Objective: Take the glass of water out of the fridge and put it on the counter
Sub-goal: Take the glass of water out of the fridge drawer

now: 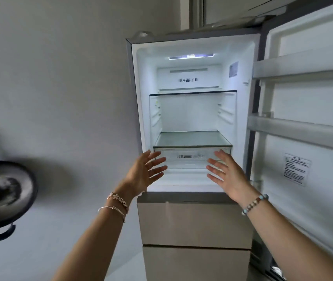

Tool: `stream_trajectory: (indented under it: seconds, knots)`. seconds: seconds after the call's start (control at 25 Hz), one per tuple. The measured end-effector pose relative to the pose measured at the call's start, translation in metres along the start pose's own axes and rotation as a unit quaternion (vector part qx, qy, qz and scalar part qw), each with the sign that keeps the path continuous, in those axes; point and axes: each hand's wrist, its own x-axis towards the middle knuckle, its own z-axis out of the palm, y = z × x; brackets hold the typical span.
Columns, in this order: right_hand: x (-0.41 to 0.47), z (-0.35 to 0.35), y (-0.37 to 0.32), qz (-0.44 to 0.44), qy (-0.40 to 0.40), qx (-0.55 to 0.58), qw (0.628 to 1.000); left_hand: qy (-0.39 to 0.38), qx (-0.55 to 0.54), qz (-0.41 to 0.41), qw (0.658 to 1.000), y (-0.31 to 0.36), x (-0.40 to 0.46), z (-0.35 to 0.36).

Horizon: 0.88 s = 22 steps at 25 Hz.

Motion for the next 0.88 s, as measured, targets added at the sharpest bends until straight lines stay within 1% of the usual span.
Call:
stream_trajectory:
  seconds: [0.12, 0.24, 0.44, 0.64, 0.76, 0.88]
  knots:
    - [0.036, 0.02, 0.014, -0.004, -0.013, 0.029, 1.0, -0.013, -0.049, 0.003, 0.999, 0.008, 0.036, -0.027]
    - [0.064, 0.024, 0.02, -0.01, -0.001, 0.021, 1.0, -0.02, -0.07, 0.003, 0.997, 0.003, 0.07, -0.039]
    - [0.119, -0.001, 0.026, -0.006, 0.054, 0.0, 0.999, -0.01, -0.067, -0.03, 0.997, -0.026, 0.131, -0.048]
    - [0.192, -0.022, 0.026, -0.002, 0.046, 0.023, 0.999, 0.0, -0.078, -0.031, 0.997, -0.044, 0.196, -0.042]
    - [0.244, -0.025, 0.027, 0.029, 0.046, 0.038, 0.998, 0.025, -0.092, -0.04, 0.995, -0.05, 0.237, -0.036]
    - [0.286, -0.027, 0.05, 0.097, 0.085, 0.037, 0.991, 0.065, -0.101, -0.097, 0.988, -0.074, 0.271, -0.036]
